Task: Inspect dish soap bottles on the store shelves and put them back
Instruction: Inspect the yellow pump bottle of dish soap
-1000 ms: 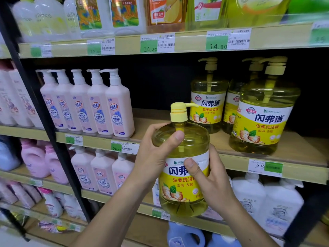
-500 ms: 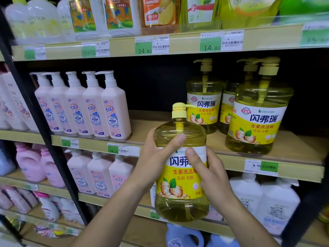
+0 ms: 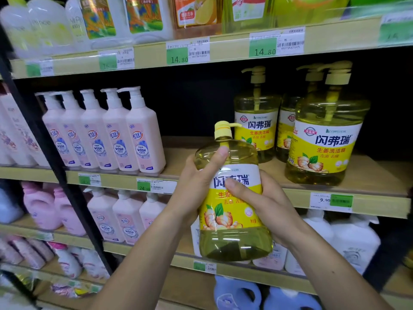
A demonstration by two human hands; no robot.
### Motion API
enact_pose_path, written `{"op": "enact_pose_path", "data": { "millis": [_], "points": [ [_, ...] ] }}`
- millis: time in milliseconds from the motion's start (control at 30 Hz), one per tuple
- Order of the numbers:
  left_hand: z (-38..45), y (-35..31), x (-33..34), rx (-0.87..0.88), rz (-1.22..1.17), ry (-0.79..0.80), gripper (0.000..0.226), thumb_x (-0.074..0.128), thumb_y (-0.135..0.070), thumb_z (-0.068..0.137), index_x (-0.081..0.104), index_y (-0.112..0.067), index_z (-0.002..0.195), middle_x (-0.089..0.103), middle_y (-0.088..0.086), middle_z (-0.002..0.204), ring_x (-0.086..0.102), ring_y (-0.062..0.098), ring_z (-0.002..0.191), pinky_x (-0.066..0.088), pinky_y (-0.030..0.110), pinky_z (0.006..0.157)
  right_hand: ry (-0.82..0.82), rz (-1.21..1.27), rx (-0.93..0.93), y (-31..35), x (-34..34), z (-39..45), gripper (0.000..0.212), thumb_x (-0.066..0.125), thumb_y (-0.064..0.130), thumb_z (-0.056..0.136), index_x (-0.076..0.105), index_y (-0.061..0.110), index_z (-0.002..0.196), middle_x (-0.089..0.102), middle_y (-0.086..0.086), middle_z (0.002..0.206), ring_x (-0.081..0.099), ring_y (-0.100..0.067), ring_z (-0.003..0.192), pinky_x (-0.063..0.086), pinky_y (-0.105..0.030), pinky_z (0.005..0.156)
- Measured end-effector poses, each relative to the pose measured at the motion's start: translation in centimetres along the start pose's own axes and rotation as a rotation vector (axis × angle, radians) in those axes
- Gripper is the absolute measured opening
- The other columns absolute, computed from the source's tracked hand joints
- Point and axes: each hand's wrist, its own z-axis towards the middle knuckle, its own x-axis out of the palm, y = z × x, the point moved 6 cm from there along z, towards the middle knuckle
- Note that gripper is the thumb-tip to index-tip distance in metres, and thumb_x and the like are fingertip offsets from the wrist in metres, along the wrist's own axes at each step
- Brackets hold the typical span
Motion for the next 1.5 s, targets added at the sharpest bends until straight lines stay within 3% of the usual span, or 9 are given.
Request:
{"op": "enact_pose_path", "data": {
  "millis": [133,400,567,667,900,1067,1200,1333,1500],
  "points": [
    [-0.6,0.5,-0.4,-0.093,-0.132,0.042,0.084,0.075,-0.059,0.087,0.055,-0.007,0.15,0.068,0.025,0.141,0.068,0.047,0.128,0.049,0.067,0.113,0.015,0.098,0.04,1.1,0.3,0.6,0.053,0.087,0.037,0.08,0.072,0.014,0.126,0.081,-0.013,0.117,0.079,-0.036,0.106,0.064,-0.056,0.091],
    [-2.3,1.8,-0.6,-0.199,-0.214,0.276,0.048,0.077,-0.052,0.096,0.077,-0.019,0.132,0.072,0.016,0.139,0.071,0.035,0.128,0.06,0.051,0.105,-0.037,0.237,0.159,3.2,1.1,2.8,0.023,0.085,0.022,0.088,0.082,0.004,0.102,0.082,-0.021,0.103,0.082,-0.037,0.088,0.066,-0.047,0.065],
    [-1.7,1.4,-1.2,-0.234,-0.176,0.232,0.053,0.07,-0.052,0.098,0.073,-0.014,0.134,0.076,0.015,0.134,0.074,0.033,0.123,0.063,0.048,0.099,-0.09,0.218,0.216,2.8,1.4,3.9,0.036,0.089,0.022,0.085,0.076,0.001,0.113,0.082,-0.021,0.1,0.082,-0.038,0.086,0.067,-0.051,0.066],
    [-1.2,1.6,-1.7,-0.219,-0.149,0.14,0.054,0.07,-0.049,0.098,0.07,-0.01,0.135,0.077,0.016,0.129,0.075,0.034,0.12,0.059,0.053,0.107,-0.083,0.214,0.244,2.4,1.7,4.4,0.035,0.089,0.021,0.084,0.076,0.004,0.112,0.082,-0.02,0.1,0.082,-0.037,0.086,0.066,-0.05,0.065],
    [-0.5,1.9,-1.2,-0.196,-0.231,0.062,0.052,0.07,-0.045,0.098,0.071,-0.008,0.134,0.079,0.017,0.125,0.078,0.035,0.113,0.066,0.049,0.092,-0.116,-0.002,0.254,3.5,1.4,5.2,0.057,0.091,0.043,0.082,0.069,0.015,0.125,0.084,-0.009,0.099,0.083,-0.029,0.086,0.068,-0.046,0.073],
    [0.1,2.3,-0.6,-0.202,-0.467,0.113,0.051,0.061,-0.044,0.105,0.069,-0.006,0.138,0.075,0.02,0.133,0.078,0.035,0.113,0.066,0.047,0.087,-0.107,-0.024,0.298,3.3,1.1,5.7,0.089,0.075,0.065,0.09,0.043,0.022,0.161,0.061,-0.006,0.152,0.071,-0.032,0.123,0.06,-0.053,0.102],
    [0.8,2.6,-0.4,-0.193,-0.651,0.177,0.058,0.059,-0.046,0.106,0.069,-0.001,0.141,0.07,0.023,0.139,0.075,0.037,0.118,0.064,0.05,0.095,-0.09,0.22,0.3,2.4,1.2,5.2,0.067,0.068,0.063,0.096,0.057,0.026,0.15,0.076,-0.011,0.131,0.076,-0.034,0.115,0.059,-0.058,0.103],
    [1.2,3.4,0.0,-0.17,-0.754,0.224,0.063,0.055,-0.051,0.108,0.067,0.001,0.141,0.069,0.024,0.139,0.073,0.035,0.12,0.061,0.049,0.102,0.018,0.334,0.301,1.7,2.6,4.8,0.068,0.065,0.07,0.093,0.063,0.026,0.144,0.076,-0.014,0.13,0.075,-0.034,0.117,0.06,-0.057,0.099],
    [0.4,4.7,0.5,-0.184,-0.819,0.346,0.064,0.055,-0.052,0.109,0.067,0.002,0.142,0.068,0.024,0.141,0.07,0.035,0.127,0.057,0.049,0.106,0.058,0.381,0.298,1.1,3.5,4.4,0.07,0.068,0.067,0.093,0.067,0.014,0.139,0.075,-0.018,0.131,0.071,-0.034,0.125,0.056,-0.054,0.109]
  ]
}}
